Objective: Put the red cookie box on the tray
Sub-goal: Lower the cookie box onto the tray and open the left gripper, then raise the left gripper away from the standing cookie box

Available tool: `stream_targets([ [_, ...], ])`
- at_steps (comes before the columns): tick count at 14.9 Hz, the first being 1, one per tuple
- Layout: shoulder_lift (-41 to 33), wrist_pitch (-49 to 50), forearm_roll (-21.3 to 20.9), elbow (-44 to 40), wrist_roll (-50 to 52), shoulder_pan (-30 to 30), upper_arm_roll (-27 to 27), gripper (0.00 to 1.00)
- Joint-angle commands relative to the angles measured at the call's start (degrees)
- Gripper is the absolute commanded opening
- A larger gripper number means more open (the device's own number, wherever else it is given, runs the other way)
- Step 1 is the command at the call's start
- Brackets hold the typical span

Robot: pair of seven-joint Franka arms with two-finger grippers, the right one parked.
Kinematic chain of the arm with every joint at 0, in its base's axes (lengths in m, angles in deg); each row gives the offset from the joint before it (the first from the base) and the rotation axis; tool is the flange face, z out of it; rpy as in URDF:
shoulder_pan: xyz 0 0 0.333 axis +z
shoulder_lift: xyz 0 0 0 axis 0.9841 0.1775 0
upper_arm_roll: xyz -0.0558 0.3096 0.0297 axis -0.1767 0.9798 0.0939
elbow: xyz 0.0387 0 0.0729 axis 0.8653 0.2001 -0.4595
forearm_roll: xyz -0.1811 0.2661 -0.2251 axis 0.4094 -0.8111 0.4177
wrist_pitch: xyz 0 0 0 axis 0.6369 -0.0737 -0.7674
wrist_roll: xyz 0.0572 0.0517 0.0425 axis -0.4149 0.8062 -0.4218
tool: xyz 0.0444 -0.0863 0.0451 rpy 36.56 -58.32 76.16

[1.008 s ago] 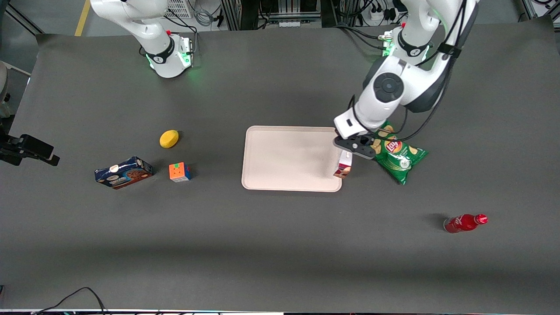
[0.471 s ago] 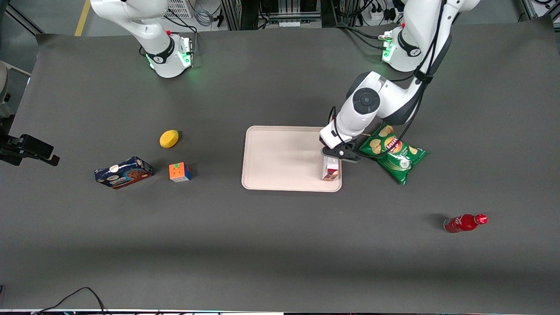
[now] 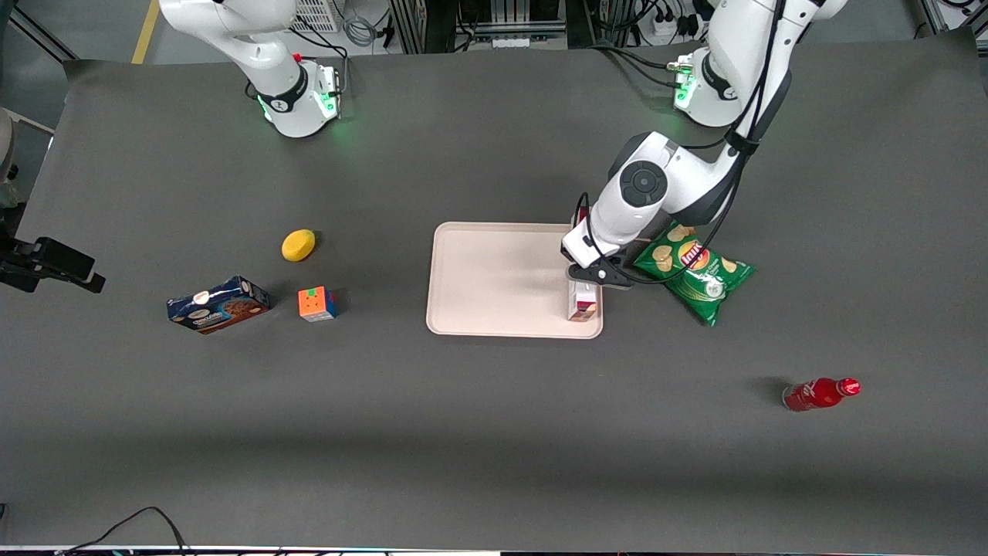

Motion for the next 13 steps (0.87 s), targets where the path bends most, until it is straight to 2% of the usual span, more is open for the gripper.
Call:
stream_targets([
  [1, 0.4, 0.0, -1.2, -1.8, 1.9, -0.9, 1.2, 1.00],
  [4, -3.0, 2.7, -1.2, -3.0, 1.3, -0.8, 2.8, 1.00],
  [10, -15.2, 21.0, 0.0, -8.8, -6.0, 2.8, 10.7, 1.00],
  [12, -19.6, 27.3, 0.4, -10.3, -14.1, 5.5, 13.3, 1.00],
  [13, -21.2, 31.2, 2.1, -11.3, -18.5, 6.7, 14.8, 1.00],
])
